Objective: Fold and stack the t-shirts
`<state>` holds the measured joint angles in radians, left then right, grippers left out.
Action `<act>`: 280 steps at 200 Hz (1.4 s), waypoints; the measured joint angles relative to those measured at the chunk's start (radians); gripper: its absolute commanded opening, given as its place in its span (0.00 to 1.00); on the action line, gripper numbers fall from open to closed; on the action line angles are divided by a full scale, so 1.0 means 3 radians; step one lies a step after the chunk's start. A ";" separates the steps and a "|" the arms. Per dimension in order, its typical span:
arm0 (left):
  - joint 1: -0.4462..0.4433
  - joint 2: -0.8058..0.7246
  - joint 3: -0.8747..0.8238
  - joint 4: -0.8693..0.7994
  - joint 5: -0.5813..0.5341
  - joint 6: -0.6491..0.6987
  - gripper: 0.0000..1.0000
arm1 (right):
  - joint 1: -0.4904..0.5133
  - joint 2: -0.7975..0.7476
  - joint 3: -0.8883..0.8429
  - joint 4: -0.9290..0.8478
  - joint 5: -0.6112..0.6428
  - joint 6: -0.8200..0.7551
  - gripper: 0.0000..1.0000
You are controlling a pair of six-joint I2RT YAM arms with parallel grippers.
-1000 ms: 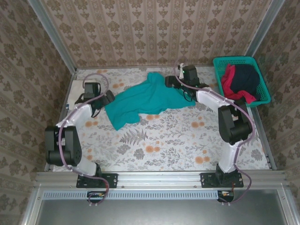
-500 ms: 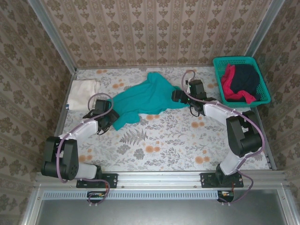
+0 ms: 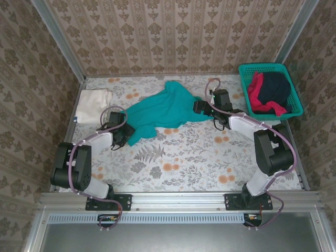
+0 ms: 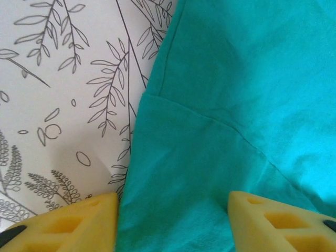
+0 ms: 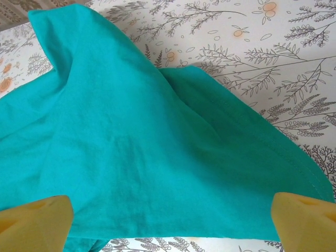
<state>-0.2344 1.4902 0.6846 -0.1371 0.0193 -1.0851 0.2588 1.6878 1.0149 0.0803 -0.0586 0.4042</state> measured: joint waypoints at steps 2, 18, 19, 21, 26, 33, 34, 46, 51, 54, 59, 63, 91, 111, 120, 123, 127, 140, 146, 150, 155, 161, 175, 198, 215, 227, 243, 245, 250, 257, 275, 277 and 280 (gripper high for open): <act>0.0000 0.0003 0.0000 0.0005 0.0001 -0.0004 0.53 | -0.0001 0.0000 -0.0001 0.0001 0.0000 0.0000 0.98; 0.0000 0.0010 0.0000 0.0039 0.0024 -0.0023 0.47 | -0.0013 0.0000 -0.0018 0.0003 0.0000 0.0001 0.97; 0.0000 0.0010 0.0000 0.0039 0.0024 -0.0024 0.46 | -0.0013 0.0000 -0.0019 0.0001 0.0000 0.0001 0.97; 0.0000 0.0010 0.0000 0.0047 0.0025 -0.0034 0.44 | -0.0013 0.0000 -0.0023 0.0001 0.0000 0.0003 0.97; 0.0000 0.0010 0.0000 0.0053 0.0036 -0.0038 0.41 | -0.0019 0.0000 -0.0032 0.0001 0.0000 0.0004 0.97; 0.0000 0.0010 0.0000 0.0069 0.0039 -0.0056 0.33 | -0.0027 0.0000 -0.0041 0.0000 0.0004 0.0015 0.97; 0.0000 0.0010 0.0000 0.0072 0.0039 -0.0065 0.33 | -0.0027 0.0000 -0.0042 0.0000 0.0005 0.0017 0.97; 0.0000 0.0010 -0.0008 0.0117 0.0050 -0.0079 0.24 | -0.0048 0.0000 -0.0057 -0.0004 0.0029 0.0056 0.96; 0.0000 0.0010 -0.0013 0.0140 0.0052 -0.0086 0.18 | -0.0064 0.0000 -0.0061 -0.0004 0.0052 0.0074 0.96; 0.0000 0.0010 -0.0019 0.0159 0.0050 -0.0126 0.15 | -0.0074 -0.0001 -0.0065 -0.0004 0.0070 0.0080 0.96; 0.0000 0.0009 -0.0032 0.0183 0.0048 -0.0108 0.12 | -0.0090 0.0000 -0.0071 -0.0004 0.0095 0.0098 0.94; 0.0000 0.0008 -0.0042 0.0203 0.0051 -0.0126 0.11 | -0.0107 -0.0001 -0.0076 -0.0004 0.0116 0.0113 0.93; 0.0000 -0.0081 -0.0184 0.0305 0.0033 -0.0108 0.00 | -0.0282 0.0000 -0.0084 -0.0117 0.0254 0.0270 0.81; 0.0009 -0.0223 -0.0249 0.0322 0.0023 -0.0122 0.00 | -0.0418 0.0018 -0.0083 -0.0245 0.0272 0.0388 0.75; 0.0023 -0.0281 -0.0254 0.0326 0.0023 -0.0120 0.00 | -0.0468 0.0047 -0.0081 -0.0281 0.0268 0.0437 0.73; 0.0029 -0.0298 -0.0253 0.0328 0.0023 -0.0114 0.00 | -0.0482 0.0060 -0.0080 -0.0289 0.0258 0.0441 0.72; 0.0041 -0.0314 -0.0254 0.0336 0.0022 -0.0111 0.00 | -0.0498 0.0080 -0.0079 -0.0296 0.0247 0.0478 0.72; 0.0071 -0.0359 -0.0253 0.0337 0.0023 -0.0095 0.00 | -0.0526 0.0167 -0.0071 -0.0308 0.0167 0.0547 0.69; 0.0081 -0.0365 -0.0253 0.0337 0.0023 -0.0085 0.00 | -0.0528 0.0216 -0.0066 -0.0306 0.0114 0.0587 0.69; 0.0090 -0.0366 -0.0253 0.0337 0.0023 -0.0081 0.00 | -0.0528 0.0254 -0.0062 -0.0305 0.0066 0.0604 0.69; 0.0092 -0.0366 -0.0253 0.0334 0.0022 -0.0074 0.00 | -0.0526 0.0292 -0.0057 -0.0301 0.0017 0.0638 0.69; 0.0098 -0.0366 -0.0253 0.0332 0.0023 -0.0071 0.00 | -0.0526 0.0345 -0.0051 -0.0289 -0.0053 0.0678 0.68; 0.0111 -0.0371 -0.0253 0.0329 0.0024 -0.0071 0.00 | -0.0526 0.0455 -0.0038 -0.0253 -0.0198 0.0764 0.59; 0.0135 -0.0411 -0.0253 0.0294 0.0024 -0.0070 0.00 | -0.0528 0.0576 -0.0019 -0.0167 -0.0320 0.0949 0.29; 0.0175 -0.0496 -0.0253 0.0245 0.0023 -0.0058 0.00 | -0.0546 0.0586 -0.0017 -0.0080 -0.0333 0.1013 0.08; 0.0205 -0.0579 -0.0253 0.0203 0.0023 -0.0043 0.00 | -0.0546 0.0572 -0.0017 -0.0028 -0.0304 0.1035 0.00; 0.0253 -0.0679 -0.0253 0.0172 0.0024 -0.0009 0.00 | -0.0544 0.0476 -0.0058 0.0047 -0.0228 0.0998 0.00; 0.0263 -0.0692 -0.0253 0.0172 0.0027 -0.0001 0.00 | -0.0543 0.0453 -0.0070 0.0057 -0.0211 0.0988 0.00; 0.0282 -0.0718 -0.0253 0.0169 0.0027 0.0017 0.00 | -0.0542 0.0408 -0.0090 0.0079 -0.0189 0.0975 0.00; 0.0308 -0.0750 -0.0252 0.0163 0.0037 0.0037 0.00 | -0.0539 0.0319 -0.0121 0.0095 -0.0161 0.0942 0.00; 0.0378 -0.0793 -0.0239 0.0121 0.0080 0.0112 0.00 | -0.0510 0.0103 -0.0160 0.0095 -0.0081 0.0857 0.00; 0.0383 -0.0793 -0.0235 0.0116 0.0084 0.0123 0.00 | -0.0506 0.0088 -0.0160 0.0094 -0.0072 0.0846 0.00; 0.0393 -0.0793 -0.0228 0.0100 0.0092 0.0136 0.00 | -0.0487 0.0050 -0.0161 0.0093 -0.0052 0.0819 0.00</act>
<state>-0.1165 1.2522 0.6163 -0.1070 0.0467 -1.0443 0.1127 1.7027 0.9665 0.1081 -0.0742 0.6498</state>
